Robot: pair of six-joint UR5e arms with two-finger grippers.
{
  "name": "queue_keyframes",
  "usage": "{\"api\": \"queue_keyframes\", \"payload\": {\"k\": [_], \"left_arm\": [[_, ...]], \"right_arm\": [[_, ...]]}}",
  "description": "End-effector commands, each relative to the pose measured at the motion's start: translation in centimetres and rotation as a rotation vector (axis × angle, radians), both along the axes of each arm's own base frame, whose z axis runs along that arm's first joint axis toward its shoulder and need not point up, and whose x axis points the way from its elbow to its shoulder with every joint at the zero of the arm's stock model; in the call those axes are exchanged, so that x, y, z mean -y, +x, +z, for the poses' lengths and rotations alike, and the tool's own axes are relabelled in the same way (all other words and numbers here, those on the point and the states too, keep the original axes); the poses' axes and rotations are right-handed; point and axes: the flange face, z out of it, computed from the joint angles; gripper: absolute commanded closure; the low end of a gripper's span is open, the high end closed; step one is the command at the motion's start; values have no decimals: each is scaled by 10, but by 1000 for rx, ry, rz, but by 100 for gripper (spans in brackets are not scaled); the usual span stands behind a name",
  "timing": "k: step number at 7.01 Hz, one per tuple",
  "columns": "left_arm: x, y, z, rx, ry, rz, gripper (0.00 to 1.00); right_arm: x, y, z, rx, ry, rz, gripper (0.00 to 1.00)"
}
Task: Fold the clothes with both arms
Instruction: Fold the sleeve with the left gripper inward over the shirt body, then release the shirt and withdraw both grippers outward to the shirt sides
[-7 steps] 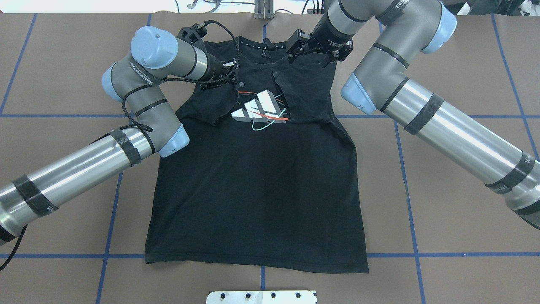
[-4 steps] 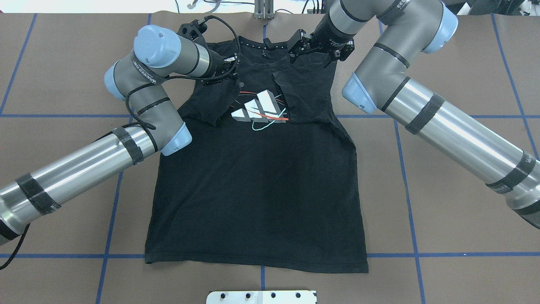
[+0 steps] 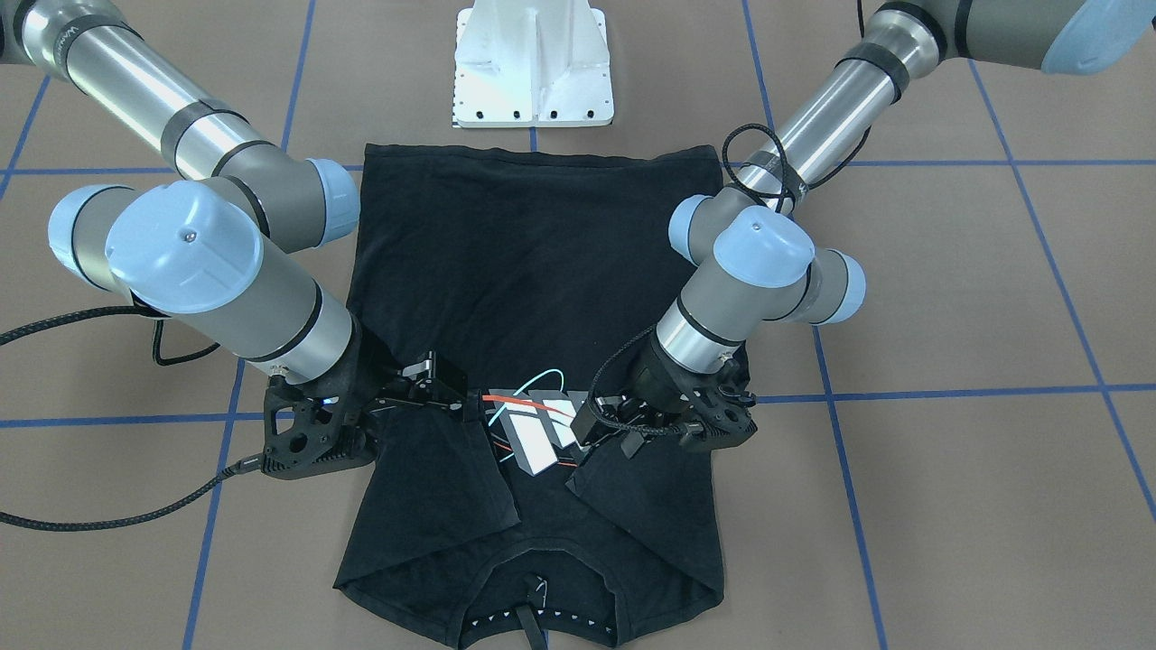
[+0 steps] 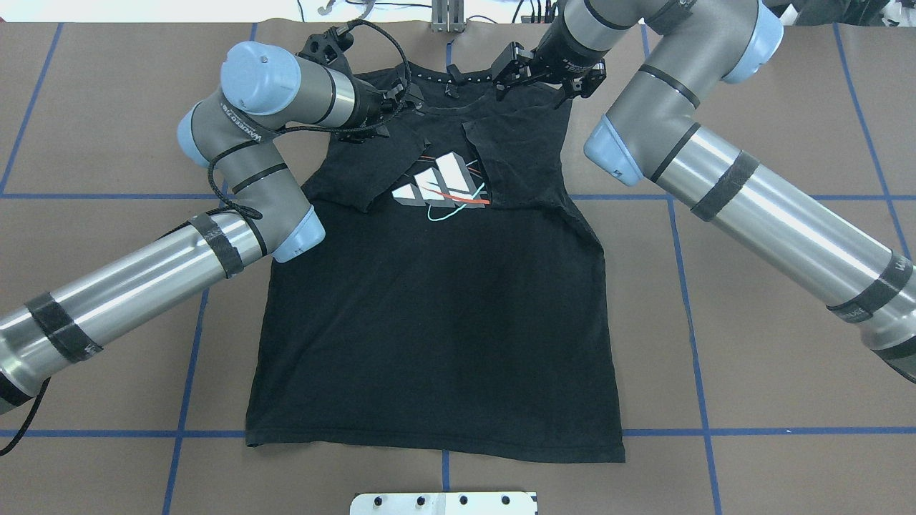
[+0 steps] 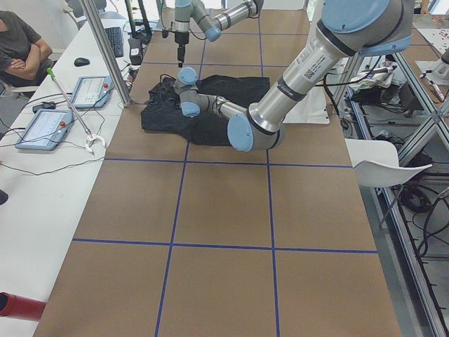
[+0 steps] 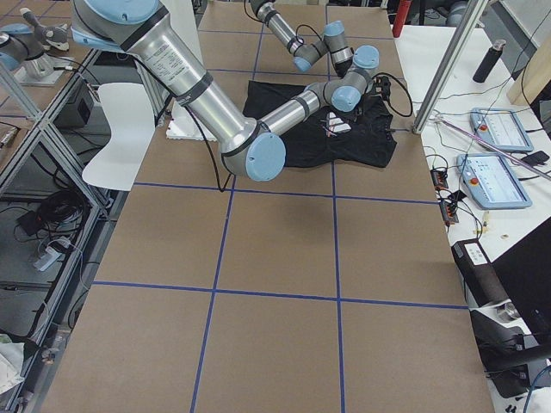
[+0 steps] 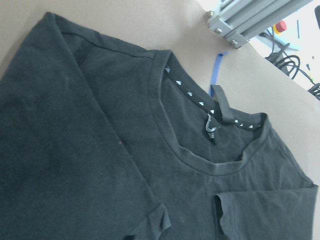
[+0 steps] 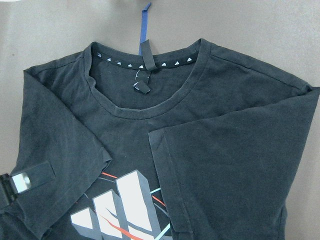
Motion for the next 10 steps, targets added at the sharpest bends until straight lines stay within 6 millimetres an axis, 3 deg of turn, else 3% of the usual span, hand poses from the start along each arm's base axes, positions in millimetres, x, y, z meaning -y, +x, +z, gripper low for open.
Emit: {"api": "queue_keyframes", "payload": {"k": [1,2,3,5,6,7,8,10], "left_arm": [[-13,-15,-20,-46,19,81,1],[-21,-37,-9,-29,-24,135,1],[-50,-69,18,-37,-16,142,1],[-102,-148,66,-50,-21,172,1],[-128,-175,89,-43,-33,176,1],[-154,-198,116,-25,-58,174,1],[-179,-218,138,-8,-76,172,1],[-226,-235,180,-26,-66,189,1]], "right_arm": [[-3,18,-10,60,-43,-55,0],[-18,37,12,72,-57,-68,0],[-44,57,41,72,-64,-65,0],[-87,85,63,98,-184,-17,0],[-118,105,93,88,-201,-4,0],[-153,120,107,87,-200,-14,0],[-184,119,118,74,-211,-31,0],[-212,89,113,59,-226,-34,0]]}}
